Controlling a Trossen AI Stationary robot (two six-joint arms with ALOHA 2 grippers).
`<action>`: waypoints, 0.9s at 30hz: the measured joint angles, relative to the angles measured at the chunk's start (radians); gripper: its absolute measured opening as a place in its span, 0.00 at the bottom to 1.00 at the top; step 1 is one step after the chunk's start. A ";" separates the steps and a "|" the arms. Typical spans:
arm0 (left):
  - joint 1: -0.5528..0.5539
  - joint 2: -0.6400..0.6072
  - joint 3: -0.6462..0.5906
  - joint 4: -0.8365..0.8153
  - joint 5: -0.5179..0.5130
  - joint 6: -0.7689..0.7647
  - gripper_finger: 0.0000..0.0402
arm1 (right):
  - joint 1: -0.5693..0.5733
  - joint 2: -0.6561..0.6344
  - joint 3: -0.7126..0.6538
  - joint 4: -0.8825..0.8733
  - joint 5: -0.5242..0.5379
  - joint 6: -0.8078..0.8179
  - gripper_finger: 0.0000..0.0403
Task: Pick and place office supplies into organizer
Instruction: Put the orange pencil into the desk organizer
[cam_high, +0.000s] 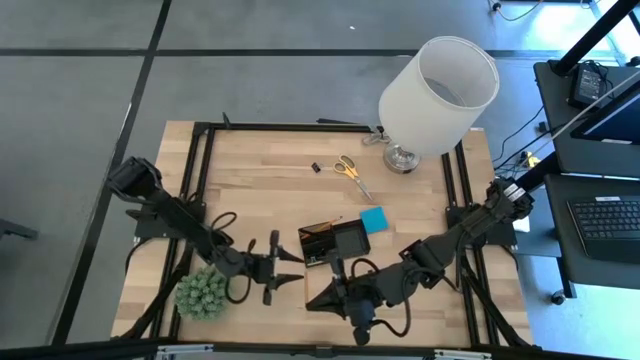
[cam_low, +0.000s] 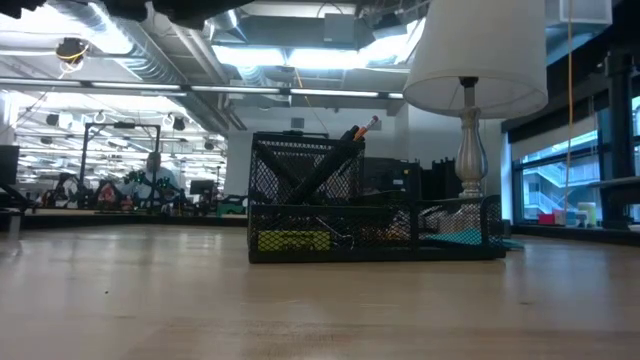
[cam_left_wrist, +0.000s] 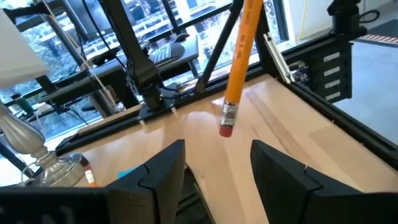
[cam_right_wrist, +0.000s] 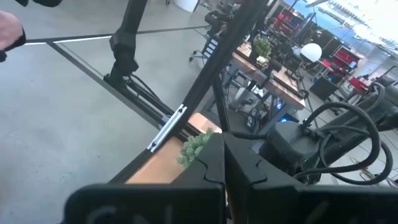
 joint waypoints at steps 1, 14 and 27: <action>0.002 0.002 0.006 -0.001 0.001 -0.006 0.44 | 0.000 0.000 0.000 0.001 0.000 0.000 0.00; 0.018 0.001 0.070 0.002 0.026 -0.030 0.44 | -0.013 0.000 0.000 0.000 -0.023 0.000 0.00; 0.022 0.001 0.079 0.001 0.031 -0.056 0.19 | -0.013 0.000 0.000 0.001 -0.026 0.000 0.00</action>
